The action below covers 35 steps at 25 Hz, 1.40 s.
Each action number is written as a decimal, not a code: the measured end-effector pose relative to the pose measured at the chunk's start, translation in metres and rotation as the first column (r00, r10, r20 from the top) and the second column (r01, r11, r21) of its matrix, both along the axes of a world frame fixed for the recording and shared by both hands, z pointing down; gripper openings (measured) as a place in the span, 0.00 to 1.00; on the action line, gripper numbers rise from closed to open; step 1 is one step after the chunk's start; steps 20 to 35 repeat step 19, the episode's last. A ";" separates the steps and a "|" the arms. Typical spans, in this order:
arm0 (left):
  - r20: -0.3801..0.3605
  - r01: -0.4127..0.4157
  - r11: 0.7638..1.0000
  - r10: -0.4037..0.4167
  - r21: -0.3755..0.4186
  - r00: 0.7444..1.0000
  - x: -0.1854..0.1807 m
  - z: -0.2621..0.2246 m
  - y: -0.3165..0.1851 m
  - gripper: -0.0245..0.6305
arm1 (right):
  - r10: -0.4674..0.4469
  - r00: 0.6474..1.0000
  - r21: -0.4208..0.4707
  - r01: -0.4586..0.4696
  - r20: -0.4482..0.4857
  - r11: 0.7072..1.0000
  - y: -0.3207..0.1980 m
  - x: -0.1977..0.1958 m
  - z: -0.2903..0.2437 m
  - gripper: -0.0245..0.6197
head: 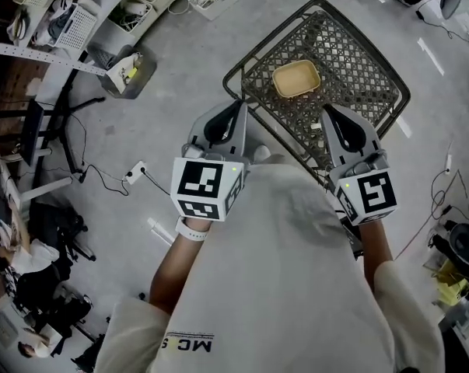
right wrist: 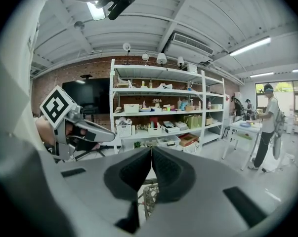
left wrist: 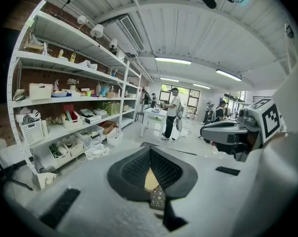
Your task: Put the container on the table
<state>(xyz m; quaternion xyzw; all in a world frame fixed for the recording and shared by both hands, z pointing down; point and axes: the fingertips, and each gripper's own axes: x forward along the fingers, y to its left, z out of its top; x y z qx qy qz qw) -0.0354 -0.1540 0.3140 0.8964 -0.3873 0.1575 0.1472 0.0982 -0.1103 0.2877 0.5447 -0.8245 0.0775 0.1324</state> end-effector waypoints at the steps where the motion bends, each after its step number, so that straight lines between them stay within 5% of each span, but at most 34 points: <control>1: 0.001 0.001 1.000 -0.001 -0.003 1.000 -0.002 0.001 0.000 0.07 | 0.001 1.000 0.000 -0.001 0.003 1.000 0.000 -0.001 0.000 0.07; 35: 0.002 -0.012 0.999 0.012 -0.033 1.000 0.010 0.009 0.015 0.07 | 0.023 1.000 -0.023 -0.023 0.017 0.999 0.013 0.012 0.008 0.07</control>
